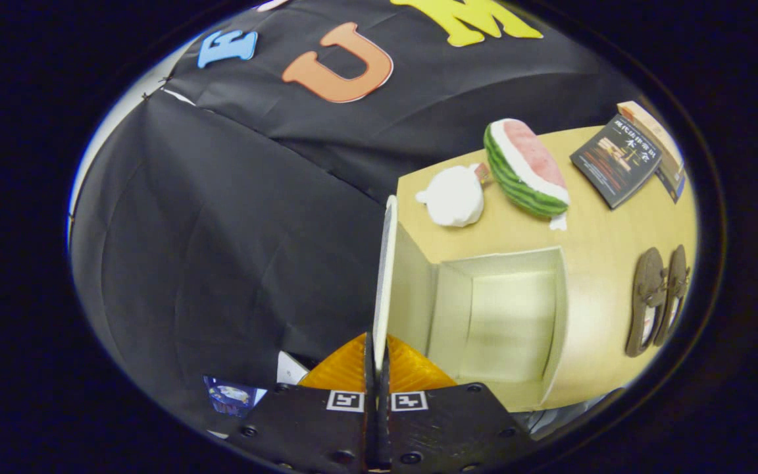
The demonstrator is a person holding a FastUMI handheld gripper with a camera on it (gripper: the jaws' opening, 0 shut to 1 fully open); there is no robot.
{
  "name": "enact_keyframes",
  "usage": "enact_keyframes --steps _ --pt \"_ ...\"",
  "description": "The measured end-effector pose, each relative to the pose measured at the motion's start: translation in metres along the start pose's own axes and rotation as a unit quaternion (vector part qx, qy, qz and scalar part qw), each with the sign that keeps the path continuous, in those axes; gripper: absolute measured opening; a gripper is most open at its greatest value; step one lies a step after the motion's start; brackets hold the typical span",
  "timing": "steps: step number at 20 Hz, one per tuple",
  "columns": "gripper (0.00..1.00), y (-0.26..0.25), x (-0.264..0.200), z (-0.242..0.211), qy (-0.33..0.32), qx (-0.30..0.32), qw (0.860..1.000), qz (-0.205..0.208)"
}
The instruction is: Open the storage box then place both shoes into the box .Put the left shoe in first, then the right shoe, with the right side of both shoes facing outward in a uniform manner.
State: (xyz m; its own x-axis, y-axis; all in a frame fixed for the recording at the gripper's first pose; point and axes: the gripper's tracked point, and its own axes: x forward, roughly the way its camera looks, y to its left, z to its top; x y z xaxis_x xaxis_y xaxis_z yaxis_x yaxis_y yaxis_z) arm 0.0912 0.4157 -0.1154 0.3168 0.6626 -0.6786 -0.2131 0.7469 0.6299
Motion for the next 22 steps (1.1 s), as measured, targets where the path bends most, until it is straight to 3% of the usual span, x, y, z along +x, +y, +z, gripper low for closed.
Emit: enact_keyframes --steps 5,8,14,22 --pt "0.03 0.034 0.035 0.0 0.005 0.001 1.0 -0.008" --pt "0.27 0.049 0.05 -0.004 0.006 -0.025 1.0 -0.006" --pt "0.93 0.039 0.041 -0.024 0.02 -0.1 0.995 -0.024" --pt "0.96 -0.063 -0.005 -0.024 0.028 -0.126 0.989 -0.073"
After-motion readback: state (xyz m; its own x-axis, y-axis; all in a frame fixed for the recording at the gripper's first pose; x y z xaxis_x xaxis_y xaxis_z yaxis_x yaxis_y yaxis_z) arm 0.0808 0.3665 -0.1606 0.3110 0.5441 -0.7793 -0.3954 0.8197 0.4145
